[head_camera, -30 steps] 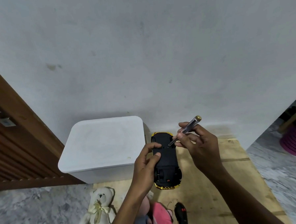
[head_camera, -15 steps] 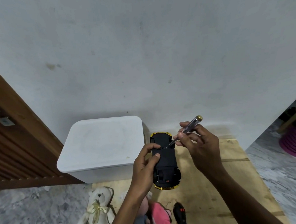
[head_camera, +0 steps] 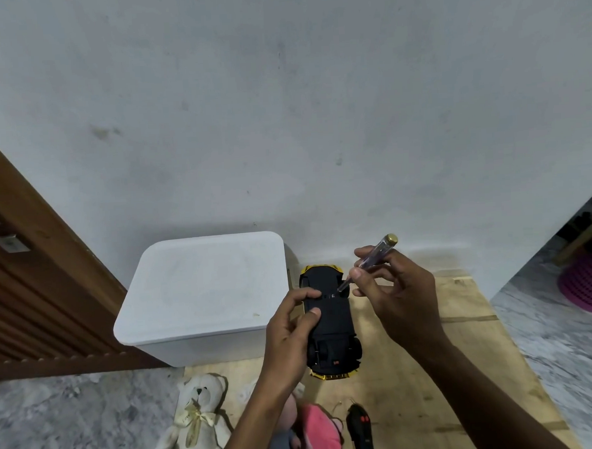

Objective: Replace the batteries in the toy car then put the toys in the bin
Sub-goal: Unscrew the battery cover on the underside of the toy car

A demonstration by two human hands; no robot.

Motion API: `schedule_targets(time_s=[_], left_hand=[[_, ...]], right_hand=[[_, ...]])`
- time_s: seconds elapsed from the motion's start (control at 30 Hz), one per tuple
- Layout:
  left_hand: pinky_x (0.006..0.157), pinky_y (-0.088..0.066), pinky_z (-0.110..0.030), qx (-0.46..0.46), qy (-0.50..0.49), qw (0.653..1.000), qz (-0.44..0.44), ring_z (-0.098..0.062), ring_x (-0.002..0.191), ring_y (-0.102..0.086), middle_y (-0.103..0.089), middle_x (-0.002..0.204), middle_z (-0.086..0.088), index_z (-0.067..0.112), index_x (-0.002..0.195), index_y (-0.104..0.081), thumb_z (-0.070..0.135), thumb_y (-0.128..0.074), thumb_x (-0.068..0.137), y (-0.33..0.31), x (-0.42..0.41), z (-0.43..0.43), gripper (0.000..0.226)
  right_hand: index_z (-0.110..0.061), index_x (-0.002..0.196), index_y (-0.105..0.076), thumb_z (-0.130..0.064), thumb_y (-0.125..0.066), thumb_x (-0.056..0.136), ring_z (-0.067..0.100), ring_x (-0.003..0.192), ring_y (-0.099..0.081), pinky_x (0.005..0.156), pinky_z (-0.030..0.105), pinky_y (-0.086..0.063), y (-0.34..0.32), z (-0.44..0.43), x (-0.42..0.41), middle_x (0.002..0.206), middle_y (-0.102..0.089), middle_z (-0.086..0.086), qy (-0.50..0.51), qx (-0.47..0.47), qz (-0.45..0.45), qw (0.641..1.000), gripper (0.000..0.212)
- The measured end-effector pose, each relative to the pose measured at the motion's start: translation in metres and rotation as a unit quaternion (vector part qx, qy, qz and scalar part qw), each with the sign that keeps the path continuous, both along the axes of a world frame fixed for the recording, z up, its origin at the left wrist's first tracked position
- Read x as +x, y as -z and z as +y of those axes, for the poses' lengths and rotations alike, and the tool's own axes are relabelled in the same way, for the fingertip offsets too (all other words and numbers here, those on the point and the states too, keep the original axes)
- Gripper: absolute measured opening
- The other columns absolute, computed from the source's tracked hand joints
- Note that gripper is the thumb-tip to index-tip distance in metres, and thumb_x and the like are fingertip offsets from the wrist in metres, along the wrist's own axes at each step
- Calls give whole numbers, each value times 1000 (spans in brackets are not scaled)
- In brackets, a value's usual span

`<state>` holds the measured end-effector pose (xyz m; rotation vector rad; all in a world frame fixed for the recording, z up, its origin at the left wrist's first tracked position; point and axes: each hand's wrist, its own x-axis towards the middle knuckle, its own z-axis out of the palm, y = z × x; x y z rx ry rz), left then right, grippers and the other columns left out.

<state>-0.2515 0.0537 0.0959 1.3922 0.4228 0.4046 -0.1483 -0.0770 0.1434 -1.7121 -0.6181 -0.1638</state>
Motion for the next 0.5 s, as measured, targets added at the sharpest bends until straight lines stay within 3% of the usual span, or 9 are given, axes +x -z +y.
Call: schedule_targets(time_s=[0.07, 0.17, 0.23, 0.37, 0.5], left_hand=[[63, -53, -33, 6, -1, 1000, 3, -18, 76, -66, -73, 89, 12, 10, 111, -63, -4, -52, 98, -1, 0, 0, 21], [60, -52, -30, 3, -3, 1000, 6, -15, 73, -66, -73, 87, 13, 10, 111, -62, -4, -52, 98, -4, -1, 1, 21], [58, -51, -30, 1, -2, 1000, 5, -16, 72, -65, -73, 86, 12, 10, 110, -62, -4, -52, 99, -5, -1, 2, 21], [59, -52, -32, 6, 0, 1000, 2, -18, 73, -65, -72, 88, 13, 10, 110, -62, -4, -51, 98, -7, 0, 3, 21], [58, -52, -30, 3, 4, 1000, 0, -12, 72, -67, -72, 90, 12, 7, 112, -61, -8, -49, 96, -6, -1, 5, 24]], right_hand=[[-28, 109, -65, -6, -77, 83, 14, 78, -72, 58, 39, -63, -4, 0, -3, 96, -72, -12, 6, -8, -19, 1000, 36], [-36, 141, -38, 1, -79, 79, 12, 77, -73, 67, 24, -61, -9, 0, -7, 85, -73, -4, -1, 21, -6, 1000, 83], [-36, 147, -28, 2, -80, 78, 12, 72, -73, 69, 22, -60, -10, -1, -7, 84, -73, -2, 6, 19, -37, 999, 95], [-30, 138, -41, -1, -81, 78, 6, 69, -71, 65, 26, -61, -10, 2, -5, 86, -72, -5, 17, -4, -111, 994, 78], [-31, 129, -52, -22, -77, 81, 13, 82, -71, 62, 27, -61, -11, 1, -6, 93, -69, -4, 23, 32, -117, 992, 55]])
